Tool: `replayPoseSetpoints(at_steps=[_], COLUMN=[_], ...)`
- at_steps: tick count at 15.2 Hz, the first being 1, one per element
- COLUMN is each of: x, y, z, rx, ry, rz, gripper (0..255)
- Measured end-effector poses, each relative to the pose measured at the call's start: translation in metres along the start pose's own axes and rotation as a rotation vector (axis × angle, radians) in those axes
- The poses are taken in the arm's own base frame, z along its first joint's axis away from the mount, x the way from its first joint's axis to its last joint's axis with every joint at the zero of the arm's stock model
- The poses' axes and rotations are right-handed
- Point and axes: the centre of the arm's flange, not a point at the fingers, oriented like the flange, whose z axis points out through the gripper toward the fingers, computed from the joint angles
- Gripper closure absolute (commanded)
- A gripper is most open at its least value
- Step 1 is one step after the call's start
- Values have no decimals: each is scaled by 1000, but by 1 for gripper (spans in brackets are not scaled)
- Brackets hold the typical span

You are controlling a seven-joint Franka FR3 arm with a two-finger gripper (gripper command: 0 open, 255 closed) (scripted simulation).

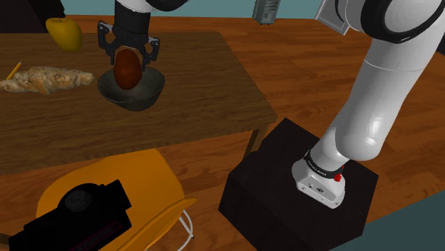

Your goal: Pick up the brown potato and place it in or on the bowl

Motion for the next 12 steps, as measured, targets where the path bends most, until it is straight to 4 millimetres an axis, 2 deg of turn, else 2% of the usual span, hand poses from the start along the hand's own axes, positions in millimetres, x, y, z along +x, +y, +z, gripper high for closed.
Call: replayPoseSetpoints(at_steps=[6, 8, 10, 12], x=[0, 1, -1, 0], y=[0, 1, 0, 0], z=[0, -16, -39, -48], rx=[0, 0, 1, 1], ry=[0, 0, 1, 1], rz=[0, 0, 0, 0], gripper=[0, 0, 0, 0])
